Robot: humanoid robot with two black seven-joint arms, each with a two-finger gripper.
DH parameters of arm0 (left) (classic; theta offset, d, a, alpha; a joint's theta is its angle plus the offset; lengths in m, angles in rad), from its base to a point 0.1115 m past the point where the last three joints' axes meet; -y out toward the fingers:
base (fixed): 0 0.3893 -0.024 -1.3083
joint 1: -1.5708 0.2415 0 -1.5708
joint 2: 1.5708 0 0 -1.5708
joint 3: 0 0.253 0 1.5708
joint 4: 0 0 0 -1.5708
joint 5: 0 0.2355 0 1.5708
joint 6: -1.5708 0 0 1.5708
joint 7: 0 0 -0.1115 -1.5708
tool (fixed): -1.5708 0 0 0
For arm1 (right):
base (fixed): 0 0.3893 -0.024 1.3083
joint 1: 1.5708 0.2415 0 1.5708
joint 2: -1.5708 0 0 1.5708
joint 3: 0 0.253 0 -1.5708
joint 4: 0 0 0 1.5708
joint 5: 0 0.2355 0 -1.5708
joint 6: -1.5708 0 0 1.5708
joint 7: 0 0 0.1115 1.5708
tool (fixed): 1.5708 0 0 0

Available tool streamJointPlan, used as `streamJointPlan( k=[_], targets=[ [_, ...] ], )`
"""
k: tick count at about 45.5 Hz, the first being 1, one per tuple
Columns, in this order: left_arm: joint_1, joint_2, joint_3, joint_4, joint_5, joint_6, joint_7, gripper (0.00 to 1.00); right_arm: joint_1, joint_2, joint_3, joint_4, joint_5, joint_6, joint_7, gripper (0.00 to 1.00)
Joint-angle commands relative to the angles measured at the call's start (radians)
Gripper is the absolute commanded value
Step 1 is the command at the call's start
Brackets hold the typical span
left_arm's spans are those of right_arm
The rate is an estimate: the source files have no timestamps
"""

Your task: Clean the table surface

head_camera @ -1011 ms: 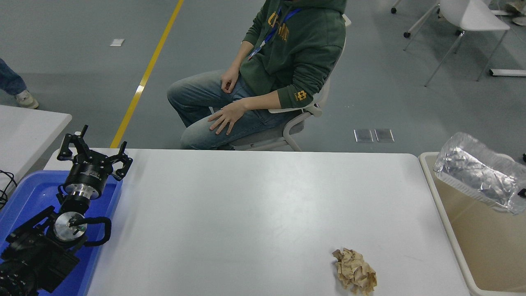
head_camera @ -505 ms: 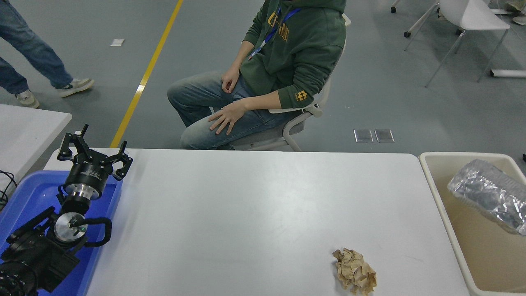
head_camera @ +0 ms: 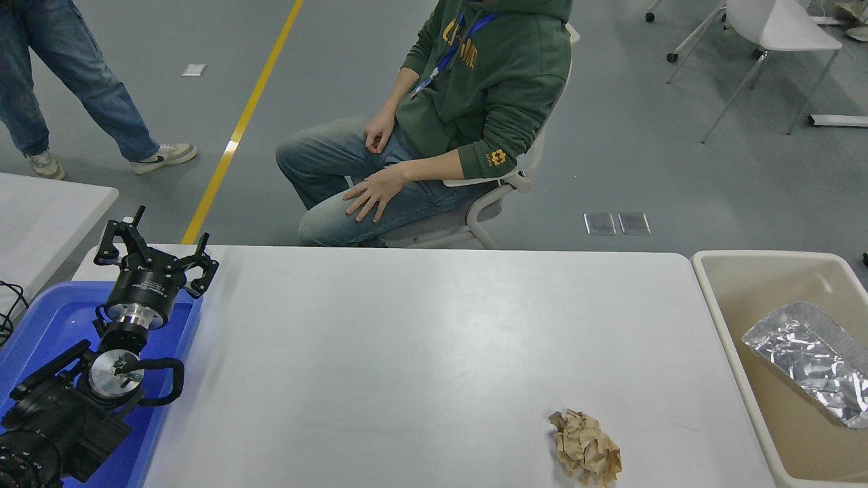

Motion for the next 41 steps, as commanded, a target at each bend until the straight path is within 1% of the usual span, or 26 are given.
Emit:
streamJointPlan(
  k=[1, 10, 26, 41],
  targets=[
    [0.0, 0.0, 0.0, 0.0, 0.0, 0.0, 0.0, 1.0, -0.009, 0.056, 0.006, -0.013, 0.124, -0.112, -0.069, 0.0],
    [0.0, 0.0, 0.0, 0.0, 0.0, 0.0, 0.0, 1.0, -0.001, 0.078, 0.009, -0.008, 0.198, -0.183, -0.102, 0.0],
    [0.0, 0.0, 0.0, -0.001, 0.0, 0.0, 0.0, 1.0, 0.037, 0.135, 0.007, -0.01, 0.216, -0.206, -0.118, 0.0],
    [0.0, 0.0, 0.0, 0.0, 0.0, 0.0, 0.0, 1.0, 0.059, 0.156, 0.003, -0.01, 0.216, -0.227, -0.118, 0.0]
  ],
)
